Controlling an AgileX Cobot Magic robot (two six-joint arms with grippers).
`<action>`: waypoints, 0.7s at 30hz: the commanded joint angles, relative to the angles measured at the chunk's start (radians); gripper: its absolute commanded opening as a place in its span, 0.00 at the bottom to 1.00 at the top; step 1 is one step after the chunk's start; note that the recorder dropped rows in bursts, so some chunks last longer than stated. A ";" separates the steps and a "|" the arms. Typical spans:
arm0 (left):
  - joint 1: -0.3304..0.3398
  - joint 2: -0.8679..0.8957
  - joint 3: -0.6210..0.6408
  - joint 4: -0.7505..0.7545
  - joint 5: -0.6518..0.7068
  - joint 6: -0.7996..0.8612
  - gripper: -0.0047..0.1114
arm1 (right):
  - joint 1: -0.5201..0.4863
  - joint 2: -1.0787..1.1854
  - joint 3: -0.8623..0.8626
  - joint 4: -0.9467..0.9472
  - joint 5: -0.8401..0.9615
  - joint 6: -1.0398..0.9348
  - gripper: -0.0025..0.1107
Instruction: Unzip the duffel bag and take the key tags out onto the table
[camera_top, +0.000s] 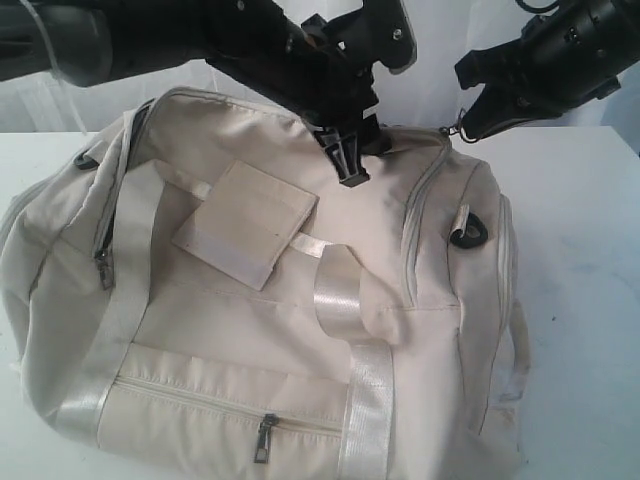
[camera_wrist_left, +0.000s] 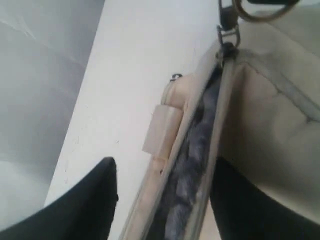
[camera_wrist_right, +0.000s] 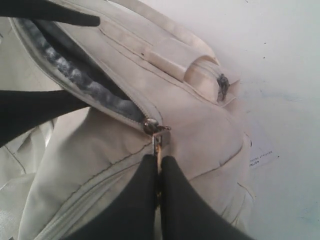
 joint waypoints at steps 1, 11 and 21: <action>-0.023 0.029 -0.007 -0.061 -0.037 -0.004 0.47 | -0.011 -0.016 0.003 -0.013 0.003 -0.008 0.02; -0.023 0.026 -0.007 0.008 -0.027 -0.012 0.04 | -0.011 -0.013 0.036 -0.011 -0.025 -0.008 0.02; -0.014 0.020 -0.007 0.358 0.076 -0.275 0.04 | -0.011 -0.013 0.060 0.050 -0.021 -0.008 0.02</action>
